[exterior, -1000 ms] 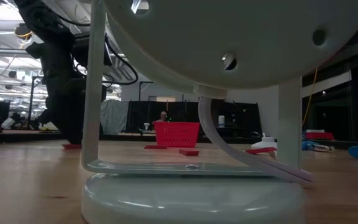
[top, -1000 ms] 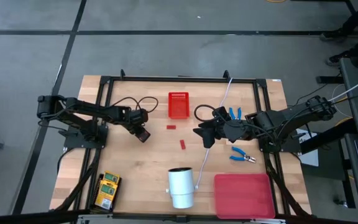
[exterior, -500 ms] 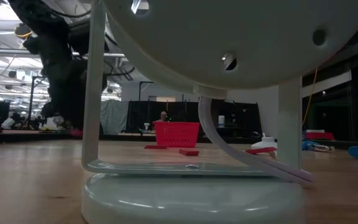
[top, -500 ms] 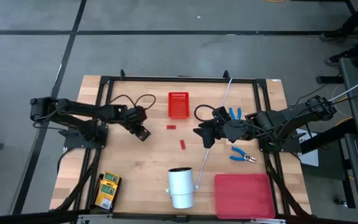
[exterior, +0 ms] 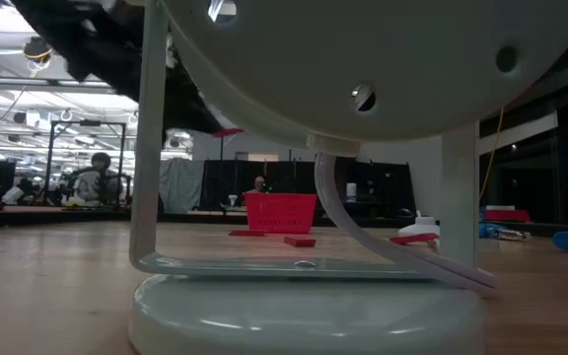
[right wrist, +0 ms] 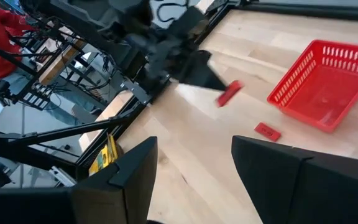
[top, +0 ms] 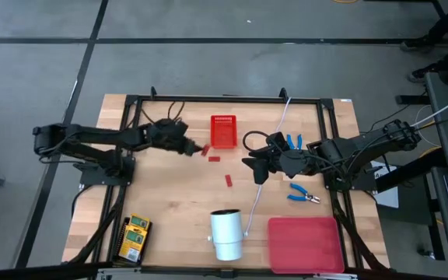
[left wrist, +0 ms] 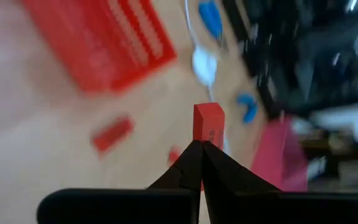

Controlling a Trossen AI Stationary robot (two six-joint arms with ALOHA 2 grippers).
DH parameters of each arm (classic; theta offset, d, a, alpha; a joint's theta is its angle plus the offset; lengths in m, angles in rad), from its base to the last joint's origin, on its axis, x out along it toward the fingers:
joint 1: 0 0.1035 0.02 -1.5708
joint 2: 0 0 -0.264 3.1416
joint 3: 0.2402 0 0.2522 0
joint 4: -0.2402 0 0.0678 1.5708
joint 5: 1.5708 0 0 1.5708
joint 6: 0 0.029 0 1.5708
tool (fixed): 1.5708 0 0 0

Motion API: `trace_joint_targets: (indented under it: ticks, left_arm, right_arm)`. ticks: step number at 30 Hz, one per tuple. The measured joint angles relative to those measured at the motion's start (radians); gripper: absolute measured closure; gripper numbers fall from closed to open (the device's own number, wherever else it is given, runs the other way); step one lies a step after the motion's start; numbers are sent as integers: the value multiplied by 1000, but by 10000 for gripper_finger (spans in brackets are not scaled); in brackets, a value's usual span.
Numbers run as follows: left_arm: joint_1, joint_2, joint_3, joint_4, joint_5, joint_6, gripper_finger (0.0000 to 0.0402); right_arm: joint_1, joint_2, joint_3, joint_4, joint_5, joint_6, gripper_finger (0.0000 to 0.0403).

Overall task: Pick & Place School Supplies
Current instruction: Put the red eraser into the red bin

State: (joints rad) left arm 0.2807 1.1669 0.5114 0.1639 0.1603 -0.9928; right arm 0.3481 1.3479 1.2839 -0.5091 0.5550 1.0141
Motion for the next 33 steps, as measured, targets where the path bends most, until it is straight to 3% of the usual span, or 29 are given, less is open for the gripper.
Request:
trace_joint_targets:
  ticks: [5, 11, 17, 19, 22, 25, 28, 30, 33]
  left_arm:
    - [63, 180, 90, 114, -11, 6, 400]
    - [121, 398, 277, 123, -3, 107, 400]
    - [148, 469, 369, 123, 62, 208, 370]
    - [151, 450, 371, 118, 116, 247, 346]
    - [149, 389, 372, 10, 308, 407, 314]
    - [90, 325, 372, -237, 451, 633, 300]
    - [-29, 285, 371, -467, 331, 862, 298]
    - [-118, 282, 370, -541, 138, 952, 299]
    - [-219, 292, 350, -505, -143, 953, 298]
  right_arm:
    - [0, 0, 0, 0, 6, -9, 191]
    - [0, -3, 0, 0, 14, -10, 191]
    - [4, -27, 0, 0, 42, -12, 191]
    - [9, -38, 0, -1, 64, -15, 191]
    - [18, -51, 0, 0, 88, -21, 191]
    - [20, -53, 0, 0, 90, -32, 191]
    - [19, -53, 0, -1, 77, -45, 191]
    - [19, -53, 0, 0, 77, -47, 191]
    - [19, -53, 0, 0, 94, -45, 191]
